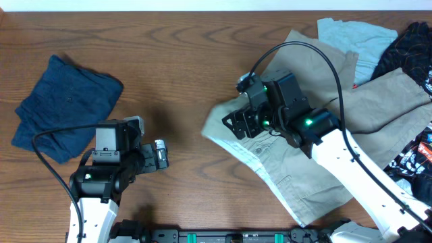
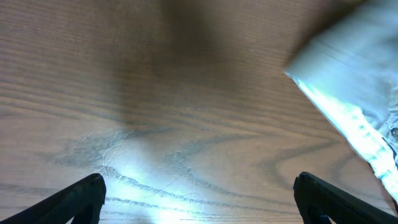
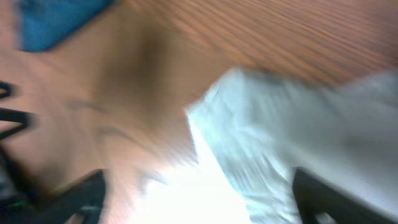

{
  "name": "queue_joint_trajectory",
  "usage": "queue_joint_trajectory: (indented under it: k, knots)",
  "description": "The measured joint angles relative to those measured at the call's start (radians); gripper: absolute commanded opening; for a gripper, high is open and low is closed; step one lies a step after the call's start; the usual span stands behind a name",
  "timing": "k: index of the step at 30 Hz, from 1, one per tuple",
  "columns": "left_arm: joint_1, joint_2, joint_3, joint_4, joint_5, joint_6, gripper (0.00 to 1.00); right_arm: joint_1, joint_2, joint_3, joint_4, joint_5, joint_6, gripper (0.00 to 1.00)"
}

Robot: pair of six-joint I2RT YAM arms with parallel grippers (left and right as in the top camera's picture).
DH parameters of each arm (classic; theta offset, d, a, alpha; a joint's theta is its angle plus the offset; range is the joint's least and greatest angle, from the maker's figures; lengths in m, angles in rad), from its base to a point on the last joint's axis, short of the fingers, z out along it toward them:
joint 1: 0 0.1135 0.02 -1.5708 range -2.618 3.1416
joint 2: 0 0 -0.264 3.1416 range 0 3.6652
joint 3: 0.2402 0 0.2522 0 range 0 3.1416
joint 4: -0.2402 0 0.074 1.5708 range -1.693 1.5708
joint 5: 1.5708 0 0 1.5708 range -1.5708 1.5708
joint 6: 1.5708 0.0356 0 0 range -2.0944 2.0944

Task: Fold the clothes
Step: 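Pull the khaki shorts out of the pile toward the table center with the right gripper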

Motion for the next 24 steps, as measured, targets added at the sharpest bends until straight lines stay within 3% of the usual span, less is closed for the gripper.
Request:
queue_joint_trajectory:
  k: [5,12,24]
  knots:
    - [0.000,0.010,0.000,0.036,0.047,-0.027,0.98,-0.067,-0.006,0.000,-0.140,0.167,0.029,0.99]
    - [-0.016,0.121,0.000,0.119,0.157,-0.043,0.98,-0.229,-0.083,0.000,-0.324,0.259,0.040,0.99]
    - [-0.214,0.450,0.000,0.384,0.333,-0.045,0.98,-0.408,-0.103,0.000,-0.470,0.290,0.040,0.99]
